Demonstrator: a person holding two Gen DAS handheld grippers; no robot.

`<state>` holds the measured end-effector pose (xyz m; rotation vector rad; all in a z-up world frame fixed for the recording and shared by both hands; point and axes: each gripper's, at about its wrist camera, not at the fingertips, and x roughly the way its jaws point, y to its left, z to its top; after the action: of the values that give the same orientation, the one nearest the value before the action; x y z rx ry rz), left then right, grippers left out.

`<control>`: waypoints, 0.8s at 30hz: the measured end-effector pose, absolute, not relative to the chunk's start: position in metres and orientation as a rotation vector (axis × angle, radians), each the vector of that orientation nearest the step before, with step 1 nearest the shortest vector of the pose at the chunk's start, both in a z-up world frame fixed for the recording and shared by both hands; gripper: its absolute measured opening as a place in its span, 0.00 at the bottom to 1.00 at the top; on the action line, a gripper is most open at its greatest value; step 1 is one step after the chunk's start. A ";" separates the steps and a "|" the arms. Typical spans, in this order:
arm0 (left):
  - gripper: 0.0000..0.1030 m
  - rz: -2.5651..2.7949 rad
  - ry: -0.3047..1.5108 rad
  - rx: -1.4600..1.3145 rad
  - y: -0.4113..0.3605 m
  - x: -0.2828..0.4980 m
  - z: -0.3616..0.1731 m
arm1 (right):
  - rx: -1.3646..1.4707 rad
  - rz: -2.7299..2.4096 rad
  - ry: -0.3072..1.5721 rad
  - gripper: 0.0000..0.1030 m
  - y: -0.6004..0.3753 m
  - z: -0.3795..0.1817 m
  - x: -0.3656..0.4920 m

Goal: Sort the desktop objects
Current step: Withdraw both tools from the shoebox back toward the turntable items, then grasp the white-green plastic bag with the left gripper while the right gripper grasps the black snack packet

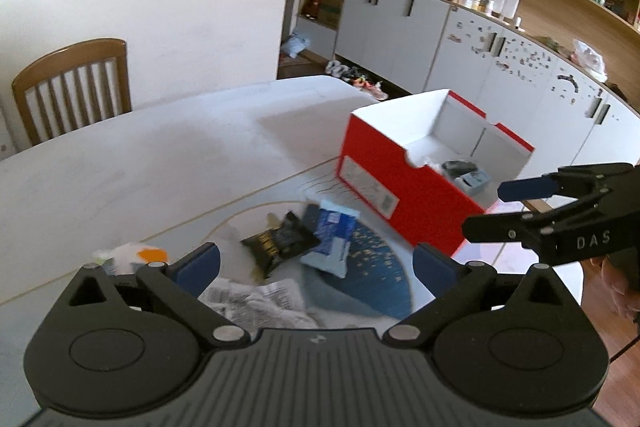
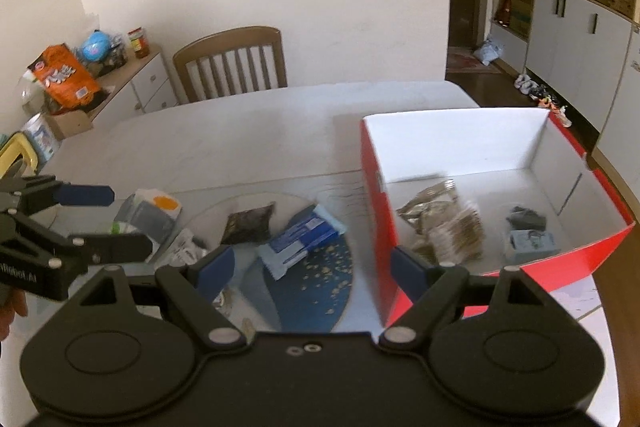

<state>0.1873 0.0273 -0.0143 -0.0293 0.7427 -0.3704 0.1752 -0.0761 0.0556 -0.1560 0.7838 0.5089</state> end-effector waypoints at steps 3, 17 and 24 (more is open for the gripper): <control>1.00 -0.346 0.726 -0.032 0.038 0.183 -0.014 | -0.159 0.522 0.784 0.83 -0.068 0.053 0.171; 1.00 -0.185 0.685 -0.018 0.087 0.181 -0.022 | -0.195 0.557 0.776 0.81 -0.032 0.038 0.174; 1.00 -0.128 0.728 -0.020 0.106 0.195 -0.047 | -0.198 0.557 0.796 0.80 -0.018 0.020 0.189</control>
<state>0.1952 0.1058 -0.0472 -0.0196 0.7284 -0.1279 0.1887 -0.0183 0.0196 -0.1976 0.7959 0.5570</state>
